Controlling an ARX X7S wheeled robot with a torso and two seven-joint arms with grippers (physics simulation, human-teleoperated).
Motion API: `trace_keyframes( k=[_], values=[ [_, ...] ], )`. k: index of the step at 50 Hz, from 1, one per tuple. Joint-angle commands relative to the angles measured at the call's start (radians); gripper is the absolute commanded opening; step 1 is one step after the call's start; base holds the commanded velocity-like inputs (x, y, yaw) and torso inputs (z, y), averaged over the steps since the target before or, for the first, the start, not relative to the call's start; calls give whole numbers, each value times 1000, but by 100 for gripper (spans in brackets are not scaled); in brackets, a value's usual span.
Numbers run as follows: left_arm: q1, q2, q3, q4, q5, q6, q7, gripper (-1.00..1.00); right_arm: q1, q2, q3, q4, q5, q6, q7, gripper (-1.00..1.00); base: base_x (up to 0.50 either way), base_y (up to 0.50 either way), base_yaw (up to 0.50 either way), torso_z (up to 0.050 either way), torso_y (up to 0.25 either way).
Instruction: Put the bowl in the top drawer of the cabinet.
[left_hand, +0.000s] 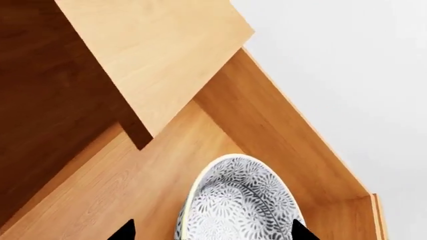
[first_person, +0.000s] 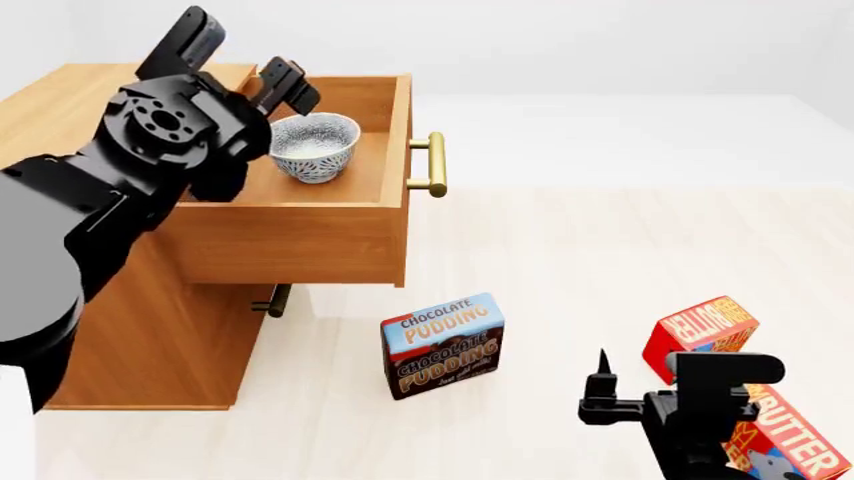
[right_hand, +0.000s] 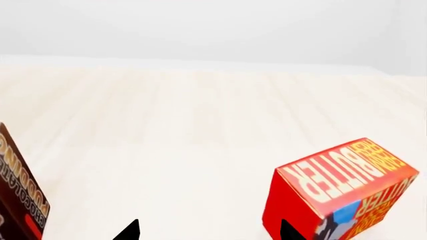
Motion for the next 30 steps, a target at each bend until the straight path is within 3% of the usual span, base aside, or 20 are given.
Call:
trace_keyframes(
  k=[1,12,30],
  values=[
    [-88,-77,6,233,50,142,26,100,-5,4,-1,-2,1,-3,1,100,0,0,0,0,0],
    [-185,-181,-26,547,119,309,74,100,-8,6,-2,2,1,-8,2,100,0,0,0,0,2],
    [-274,-294,-72,820,199,480,100,100,3,1,-14,15,-3,-10,8,100,0,0,0,0,0]
  ],
)
